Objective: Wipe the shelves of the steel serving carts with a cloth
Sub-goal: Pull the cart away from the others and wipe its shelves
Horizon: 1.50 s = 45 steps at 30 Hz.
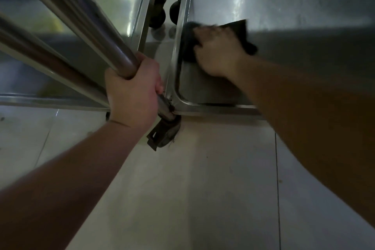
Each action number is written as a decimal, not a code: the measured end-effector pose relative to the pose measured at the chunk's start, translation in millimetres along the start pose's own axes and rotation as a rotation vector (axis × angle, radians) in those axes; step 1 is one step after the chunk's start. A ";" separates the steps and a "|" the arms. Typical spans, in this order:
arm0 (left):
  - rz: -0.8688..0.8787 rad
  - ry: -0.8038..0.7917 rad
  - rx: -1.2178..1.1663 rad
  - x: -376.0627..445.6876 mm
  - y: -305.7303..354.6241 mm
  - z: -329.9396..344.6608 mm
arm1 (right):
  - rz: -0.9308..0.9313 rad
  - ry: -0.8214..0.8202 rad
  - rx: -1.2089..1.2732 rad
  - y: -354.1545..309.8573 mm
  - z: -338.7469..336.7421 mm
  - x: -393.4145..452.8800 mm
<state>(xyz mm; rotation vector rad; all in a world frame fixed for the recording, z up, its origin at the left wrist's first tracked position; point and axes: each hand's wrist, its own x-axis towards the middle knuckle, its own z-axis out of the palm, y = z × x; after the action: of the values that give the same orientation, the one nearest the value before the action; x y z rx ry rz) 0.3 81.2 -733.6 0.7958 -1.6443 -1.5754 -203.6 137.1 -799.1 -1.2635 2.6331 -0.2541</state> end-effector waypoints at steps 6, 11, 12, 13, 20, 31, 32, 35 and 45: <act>0.012 -0.015 -0.026 1.9 -2.5 2.2 | -0.539 -0.226 0.038 3.0 11.8 -98.9; 0.017 -0.028 -0.048 0.0 -2.3 3.2 | -0.233 -0.019 -0.011 55.4 -11.7 -14.2; 0.017 -0.033 -0.048 -0.1 -2.3 3.2 | -0.118 0.022 0.006 54.8 -15.8 10.7; 0.018 -0.040 -0.046 -0.3 -2.4 3.2 | -0.013 0.028 0.017 48.5 -19.9 32.8; 0.017 -0.055 -0.062 2.1 -3.9 4.0 | -0.249 -0.077 0.099 -22.4 5.1 -10.6; 0.002 0.012 -0.049 1.0 -8.6 5.6 | -0.093 -0.061 0.065 23.2 -24.3 43.9; -0.004 0.021 -0.054 0.8 -8.3 6.8 | 0.002 -0.063 0.078 14.2 -25.4 64.9; -0.019 0.037 -0.079 -0.1 -7.2 8.8 | 0.045 -0.096 0.119 -14.2 -18.2 87.3; 0.024 0.038 0.005 -0.4 -5.0 6.3 | -0.297 -0.140 0.169 -30.0 20.4 -90.1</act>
<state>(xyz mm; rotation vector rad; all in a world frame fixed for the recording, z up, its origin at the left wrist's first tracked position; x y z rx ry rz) -4.9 84.7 -738.6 0.8010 -1.6255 -1.5304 -120.8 187.9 -801.3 -1.5482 2.2503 -0.4088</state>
